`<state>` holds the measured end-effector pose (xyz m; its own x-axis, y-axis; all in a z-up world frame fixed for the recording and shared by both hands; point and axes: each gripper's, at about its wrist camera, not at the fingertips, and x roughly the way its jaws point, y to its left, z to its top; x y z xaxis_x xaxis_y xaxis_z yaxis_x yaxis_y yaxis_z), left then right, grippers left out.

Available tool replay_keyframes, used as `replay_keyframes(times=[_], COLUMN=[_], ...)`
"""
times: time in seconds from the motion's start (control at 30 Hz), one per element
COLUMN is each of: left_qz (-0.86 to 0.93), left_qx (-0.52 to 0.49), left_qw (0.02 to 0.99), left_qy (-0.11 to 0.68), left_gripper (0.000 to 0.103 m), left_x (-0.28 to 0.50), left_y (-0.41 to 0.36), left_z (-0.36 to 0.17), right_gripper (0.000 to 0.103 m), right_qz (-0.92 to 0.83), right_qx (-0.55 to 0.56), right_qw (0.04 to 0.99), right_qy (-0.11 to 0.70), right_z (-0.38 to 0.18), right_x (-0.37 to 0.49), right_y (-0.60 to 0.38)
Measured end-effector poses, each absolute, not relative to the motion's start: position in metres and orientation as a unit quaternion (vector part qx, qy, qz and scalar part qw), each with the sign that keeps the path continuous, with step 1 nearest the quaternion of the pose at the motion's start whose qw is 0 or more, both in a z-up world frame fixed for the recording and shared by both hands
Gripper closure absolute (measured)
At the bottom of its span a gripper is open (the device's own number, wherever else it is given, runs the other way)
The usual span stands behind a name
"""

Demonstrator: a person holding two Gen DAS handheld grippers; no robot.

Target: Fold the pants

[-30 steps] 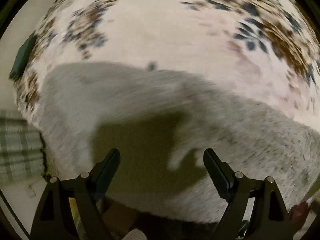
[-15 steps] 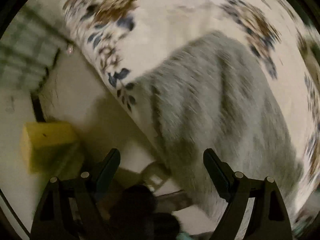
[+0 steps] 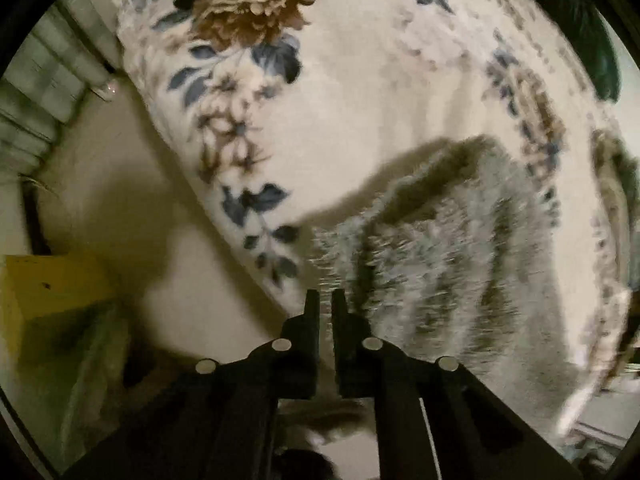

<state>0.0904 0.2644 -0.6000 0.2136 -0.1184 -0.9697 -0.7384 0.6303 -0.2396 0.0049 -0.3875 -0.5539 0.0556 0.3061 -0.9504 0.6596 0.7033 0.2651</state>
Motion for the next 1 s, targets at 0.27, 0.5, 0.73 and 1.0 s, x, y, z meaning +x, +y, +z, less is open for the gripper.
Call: replay_keyframes(times=[0.27,0.5,0.73,1.0], left_qz=[0.192,0.192,0.184,0.211], left_qx=[-0.401,-0.34,-0.372,-0.374], left_qw=[0.686,0.731,0.732,0.691], left_qy=[0.576,0.559,0.539,0.582], left_gripper=[0.056,0.093,0.093,0.089], left_x=[0.119,0.126,0.103,0.105], left_y=[0.268,0.246,0.257,0.263], left_z=[-0.62,-0.596,-0.564,-0.607], right_gripper=[0.028,0.028,0.028,0.028], right_qz=[-0.133,-0.131,-0.125,-0.115], right_qx=[0.345,0.345,0.356,0.361], right_qw=[0.629,0.628,0.621,0.628], right_qy=[0.684,0.685,0.687,0.679], right_z=[-0.569,-0.577,-0.581,-0.579], right_x=[0.012,0.016,0.007,0.003], right_y=[-0.374,-0.369,-0.375,-0.38])
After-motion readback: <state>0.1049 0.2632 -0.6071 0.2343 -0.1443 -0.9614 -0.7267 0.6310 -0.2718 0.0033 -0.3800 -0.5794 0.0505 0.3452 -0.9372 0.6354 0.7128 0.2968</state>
